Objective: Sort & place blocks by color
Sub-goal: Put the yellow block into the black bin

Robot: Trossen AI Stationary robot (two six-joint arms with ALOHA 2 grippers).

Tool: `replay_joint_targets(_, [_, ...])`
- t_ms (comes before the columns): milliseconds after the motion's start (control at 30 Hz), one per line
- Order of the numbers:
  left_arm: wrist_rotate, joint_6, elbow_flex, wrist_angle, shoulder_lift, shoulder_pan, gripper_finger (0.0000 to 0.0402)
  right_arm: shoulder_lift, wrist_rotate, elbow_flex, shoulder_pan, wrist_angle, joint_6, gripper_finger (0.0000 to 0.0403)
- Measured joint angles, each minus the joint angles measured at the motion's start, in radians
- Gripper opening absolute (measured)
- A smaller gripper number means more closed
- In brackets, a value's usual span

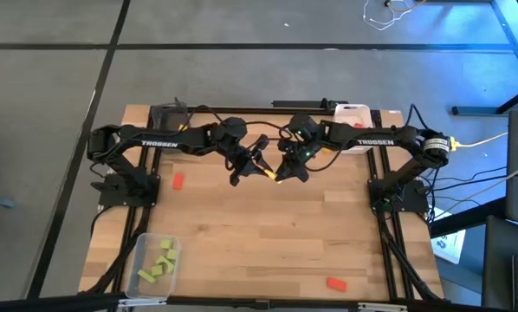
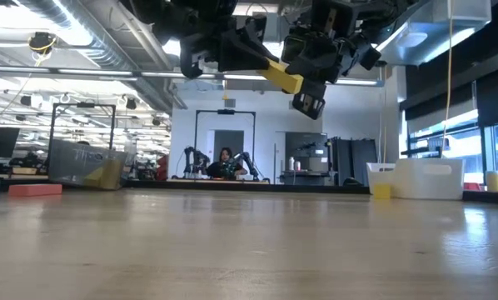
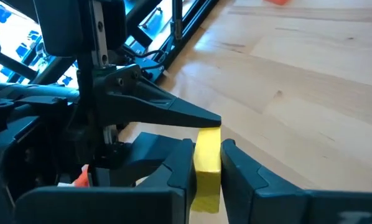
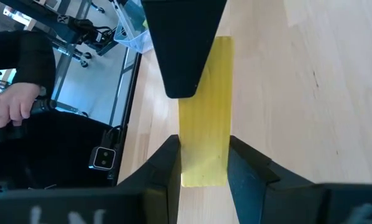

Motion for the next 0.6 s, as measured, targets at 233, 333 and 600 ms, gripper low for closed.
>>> replay_joint_targets(233, [-0.023, -0.024, 0.002, -0.020, -0.002, 0.000, 0.0047, 0.000, 0.005, 0.000, -0.006, 0.003, -0.021, 0.0124])
replay_joint_targets(333, [-0.080, -0.066, 0.004, -0.030, -0.014, 0.004, 0.0045, 0.000, 0.017, 0.001, -0.021, 0.026, -0.023, 0.0161])
replay_joint_targets(600, [-0.236, -0.113, 0.004, -0.135, -0.129, 0.031, 0.0044, -0.007, 0.007, 0.002, -0.074, 0.024, -0.077, 0.0185])
